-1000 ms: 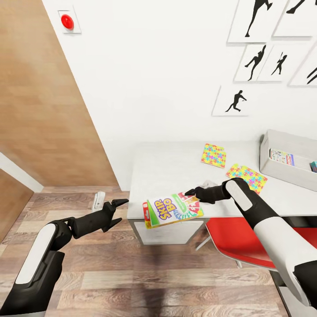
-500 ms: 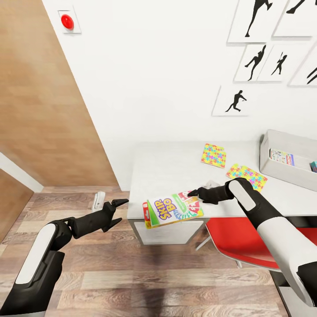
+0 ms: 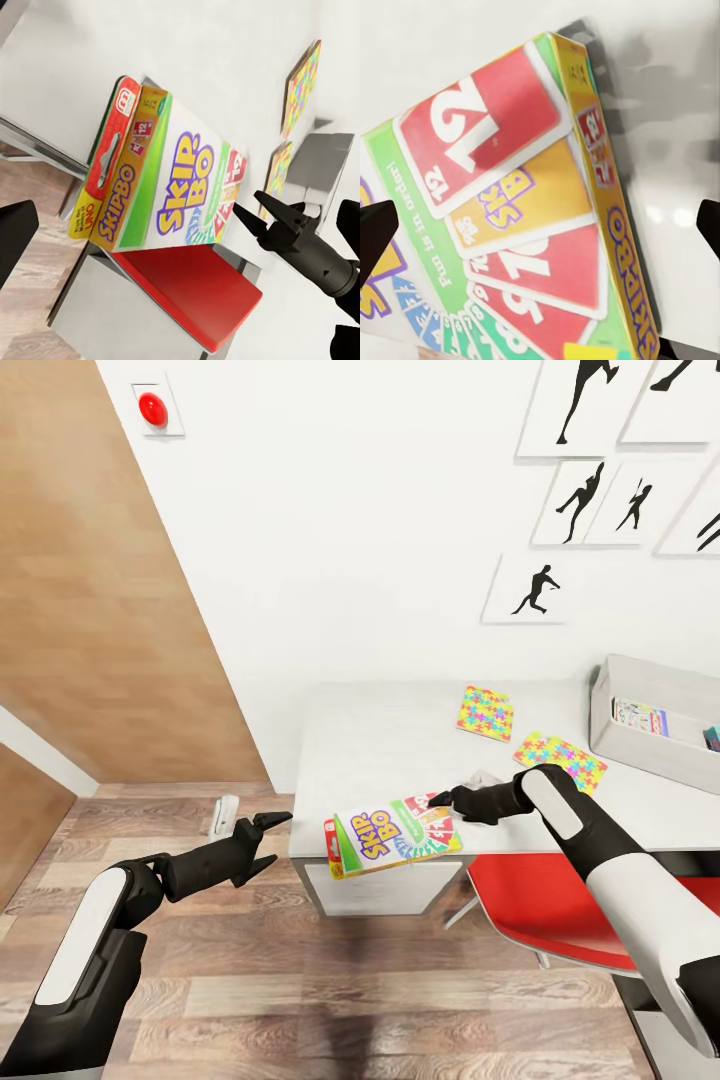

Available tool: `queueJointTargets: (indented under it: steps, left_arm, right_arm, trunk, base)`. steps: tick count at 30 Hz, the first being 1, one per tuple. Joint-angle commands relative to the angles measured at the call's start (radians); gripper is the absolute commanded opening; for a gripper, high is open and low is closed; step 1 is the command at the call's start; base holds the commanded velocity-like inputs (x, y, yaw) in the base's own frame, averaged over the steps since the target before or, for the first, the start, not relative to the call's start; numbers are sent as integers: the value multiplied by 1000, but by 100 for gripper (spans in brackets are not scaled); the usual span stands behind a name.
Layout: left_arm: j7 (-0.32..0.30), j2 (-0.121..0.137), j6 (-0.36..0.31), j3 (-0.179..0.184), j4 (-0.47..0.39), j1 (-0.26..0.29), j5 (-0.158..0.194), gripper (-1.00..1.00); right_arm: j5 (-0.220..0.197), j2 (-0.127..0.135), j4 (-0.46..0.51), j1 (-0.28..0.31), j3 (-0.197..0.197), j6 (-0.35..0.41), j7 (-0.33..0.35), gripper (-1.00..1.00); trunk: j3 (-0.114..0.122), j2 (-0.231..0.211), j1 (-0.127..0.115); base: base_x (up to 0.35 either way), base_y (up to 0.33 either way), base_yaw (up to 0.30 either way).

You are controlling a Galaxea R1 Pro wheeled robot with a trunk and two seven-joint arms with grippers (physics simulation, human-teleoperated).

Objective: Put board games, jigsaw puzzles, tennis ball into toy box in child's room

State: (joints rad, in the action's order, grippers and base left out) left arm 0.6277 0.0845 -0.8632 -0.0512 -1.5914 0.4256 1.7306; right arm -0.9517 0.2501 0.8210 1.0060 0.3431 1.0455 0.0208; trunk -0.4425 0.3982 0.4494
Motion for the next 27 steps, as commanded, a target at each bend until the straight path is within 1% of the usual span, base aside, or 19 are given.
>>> queueJointTargets:
  steps: [1, 27]
  left_arm:
    - [10, 0, -2, -1, -1, 1, 10, 100]
    - [10, 0, -2, -2, -1, 1, 10, 100]
  right_arm:
    - [2, 1, 0, 1, 3, 2, 2, 100]
    - [-5, 1, 0, -7, 9, 2, 2, 100]
  trunk:
    - [-2, 2, 1]
    - [-2, 2, 1]
  base:
    - [0, 0, 0]
    - [0, 0, 0]
